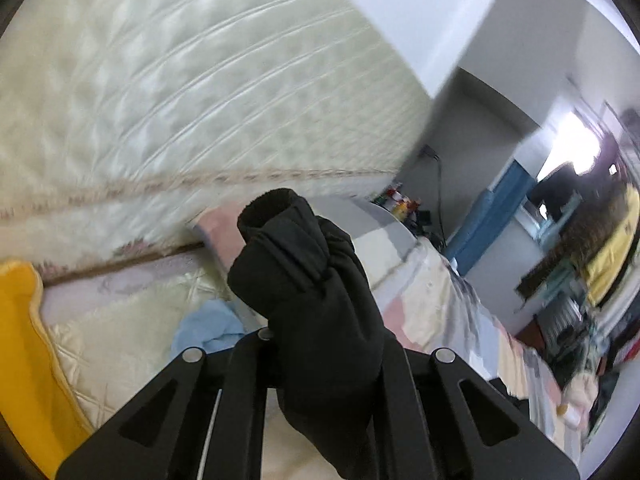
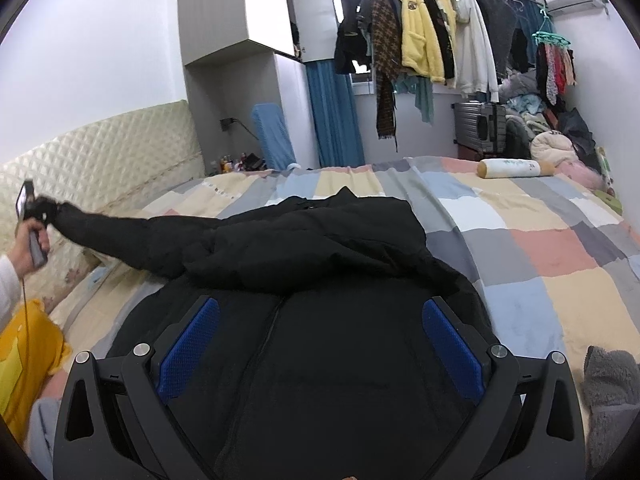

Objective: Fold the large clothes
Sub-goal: 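Lift the held sleeve and fold it across the jacket body with the left tool, then open the left tool to release the sleeve onto the jacket, then grasp the folded sleeve cuff on the jacket with the right tool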

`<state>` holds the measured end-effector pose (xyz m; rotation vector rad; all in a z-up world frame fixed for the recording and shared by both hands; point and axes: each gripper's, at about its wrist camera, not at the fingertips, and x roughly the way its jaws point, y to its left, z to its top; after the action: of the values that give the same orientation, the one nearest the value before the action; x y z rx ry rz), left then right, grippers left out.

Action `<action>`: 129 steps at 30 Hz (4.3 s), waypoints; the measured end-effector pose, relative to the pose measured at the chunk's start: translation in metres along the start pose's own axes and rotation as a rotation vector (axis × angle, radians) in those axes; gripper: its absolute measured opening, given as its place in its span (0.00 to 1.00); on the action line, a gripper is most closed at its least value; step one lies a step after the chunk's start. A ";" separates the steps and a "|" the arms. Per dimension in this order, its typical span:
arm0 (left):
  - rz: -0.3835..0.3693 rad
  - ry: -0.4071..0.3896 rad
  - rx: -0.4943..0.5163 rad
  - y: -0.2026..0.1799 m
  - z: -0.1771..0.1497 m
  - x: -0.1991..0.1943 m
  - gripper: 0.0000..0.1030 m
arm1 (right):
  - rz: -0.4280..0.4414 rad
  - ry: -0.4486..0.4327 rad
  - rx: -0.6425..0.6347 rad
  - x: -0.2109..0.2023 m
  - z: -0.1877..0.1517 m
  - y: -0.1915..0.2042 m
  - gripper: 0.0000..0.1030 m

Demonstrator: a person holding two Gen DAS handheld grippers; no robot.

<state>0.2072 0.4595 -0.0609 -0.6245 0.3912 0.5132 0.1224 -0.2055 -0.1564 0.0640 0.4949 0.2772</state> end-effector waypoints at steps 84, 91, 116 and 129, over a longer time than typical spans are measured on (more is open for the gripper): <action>-0.444 0.499 0.659 -0.413 -0.371 -0.042 0.43 | 0.101 -0.050 0.115 -0.020 0.000 -0.101 0.99; -0.477 0.331 0.701 -0.382 -0.350 -0.085 0.96 | 0.093 -0.081 0.082 -0.027 0.002 -0.091 0.99; -0.468 0.209 0.592 -0.252 -0.306 -0.165 0.96 | 0.158 -0.013 0.072 0.026 0.017 -0.055 0.99; -0.415 0.268 0.611 -0.226 -0.334 -0.138 0.96 | 0.121 0.077 0.049 0.147 0.054 -0.048 0.93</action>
<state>0.1591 0.0431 -0.1409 -0.1653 0.6213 -0.0987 0.2841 -0.2106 -0.1823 0.1319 0.5757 0.3868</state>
